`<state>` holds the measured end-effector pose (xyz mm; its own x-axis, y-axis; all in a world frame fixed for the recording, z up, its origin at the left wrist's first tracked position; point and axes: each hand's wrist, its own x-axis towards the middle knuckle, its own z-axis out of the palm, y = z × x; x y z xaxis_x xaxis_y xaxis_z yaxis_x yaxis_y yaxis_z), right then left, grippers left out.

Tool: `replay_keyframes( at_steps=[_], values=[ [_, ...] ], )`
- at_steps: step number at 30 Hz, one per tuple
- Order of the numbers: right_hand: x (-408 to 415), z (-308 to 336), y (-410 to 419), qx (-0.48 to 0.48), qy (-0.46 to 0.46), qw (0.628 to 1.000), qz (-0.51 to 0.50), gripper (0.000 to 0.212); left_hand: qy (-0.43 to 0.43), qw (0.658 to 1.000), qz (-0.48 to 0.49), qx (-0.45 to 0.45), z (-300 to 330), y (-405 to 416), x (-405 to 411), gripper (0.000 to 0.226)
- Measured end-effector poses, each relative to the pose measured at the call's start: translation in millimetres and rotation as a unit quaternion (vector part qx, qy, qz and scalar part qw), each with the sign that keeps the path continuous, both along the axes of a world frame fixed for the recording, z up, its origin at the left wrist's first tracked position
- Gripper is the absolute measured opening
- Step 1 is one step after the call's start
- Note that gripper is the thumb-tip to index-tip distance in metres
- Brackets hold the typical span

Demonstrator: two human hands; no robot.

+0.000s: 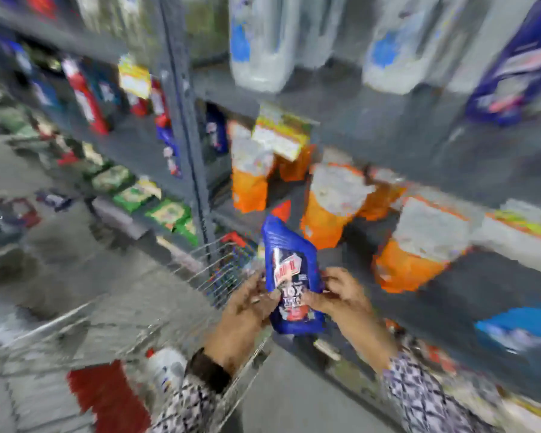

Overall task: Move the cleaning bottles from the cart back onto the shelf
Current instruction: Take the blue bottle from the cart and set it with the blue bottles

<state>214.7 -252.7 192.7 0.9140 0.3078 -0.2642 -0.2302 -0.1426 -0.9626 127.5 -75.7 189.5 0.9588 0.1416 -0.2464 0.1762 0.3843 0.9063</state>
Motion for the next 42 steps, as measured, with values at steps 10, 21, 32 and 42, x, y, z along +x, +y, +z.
replay_keyframes(
  at_steps=[10, 21, 32, 42],
  values=[
    [-65, 194, -219, 0.098, -0.312, 0.932, -0.159, 0.056, -0.33, 0.92, -0.127, 0.17, 192, -190, 27, 0.049],
    [-63, 202, -235, 0.049, -0.347, 0.913, -0.211, 0.045, -0.336, 0.915, -0.126, 0.185, 208, -214, 45, 0.049],
    [123, 237, -156, -0.133, -0.343, 0.89, -0.27, 0.042, -0.286, 0.916, -0.051, 0.275, 246, -184, 214, 0.045],
    [154, 221, -153, -0.131, -0.329, 0.903, -0.244, 0.058, -0.283, 0.916, -0.065, 0.277, 231, -174, 251, 0.051]
  ],
)
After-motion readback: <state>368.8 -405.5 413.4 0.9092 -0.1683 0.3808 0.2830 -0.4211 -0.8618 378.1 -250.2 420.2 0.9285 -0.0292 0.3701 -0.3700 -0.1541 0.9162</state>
